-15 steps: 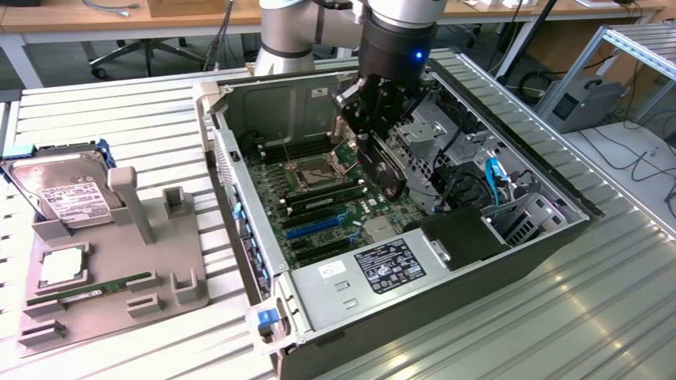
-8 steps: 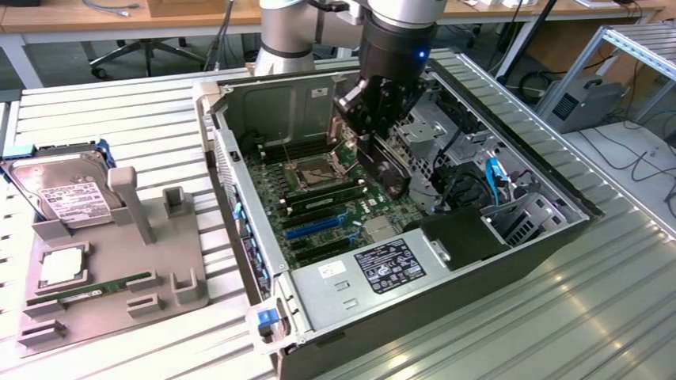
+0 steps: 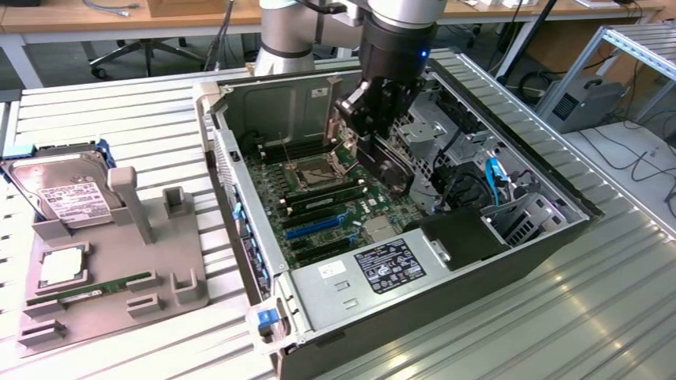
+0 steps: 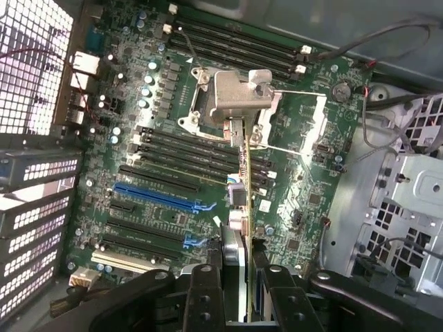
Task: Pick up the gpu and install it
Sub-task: 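Insert the gpu into the slot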
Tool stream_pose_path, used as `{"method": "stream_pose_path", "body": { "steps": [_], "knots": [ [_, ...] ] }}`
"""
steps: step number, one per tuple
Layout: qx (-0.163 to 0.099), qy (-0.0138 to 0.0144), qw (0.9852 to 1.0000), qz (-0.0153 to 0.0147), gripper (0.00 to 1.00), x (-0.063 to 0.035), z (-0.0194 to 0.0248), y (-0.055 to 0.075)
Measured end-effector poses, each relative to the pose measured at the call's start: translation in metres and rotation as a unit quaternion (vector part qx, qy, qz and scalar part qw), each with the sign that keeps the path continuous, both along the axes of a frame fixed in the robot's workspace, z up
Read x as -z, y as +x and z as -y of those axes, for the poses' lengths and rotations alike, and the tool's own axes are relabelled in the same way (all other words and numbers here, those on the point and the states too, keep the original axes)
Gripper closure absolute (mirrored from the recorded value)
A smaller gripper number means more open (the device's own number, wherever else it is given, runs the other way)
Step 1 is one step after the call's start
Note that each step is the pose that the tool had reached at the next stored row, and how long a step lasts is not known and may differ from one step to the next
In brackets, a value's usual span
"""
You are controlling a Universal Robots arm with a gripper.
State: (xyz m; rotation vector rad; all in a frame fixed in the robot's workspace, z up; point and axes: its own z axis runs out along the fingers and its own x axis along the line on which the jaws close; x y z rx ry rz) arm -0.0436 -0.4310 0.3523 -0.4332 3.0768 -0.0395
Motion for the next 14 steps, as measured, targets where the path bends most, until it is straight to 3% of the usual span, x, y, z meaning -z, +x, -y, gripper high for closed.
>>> {"method": "stream_pose_path", "body": {
  "steps": [6,14],
  "knots": [
    [-0.036,0.0,0.9993,0.0,0.73,0.0,0.0,0.0],
    [-0.075,0.0,0.9972,0.0,0.73,0.0,0.0,0.0]
  ]
}}
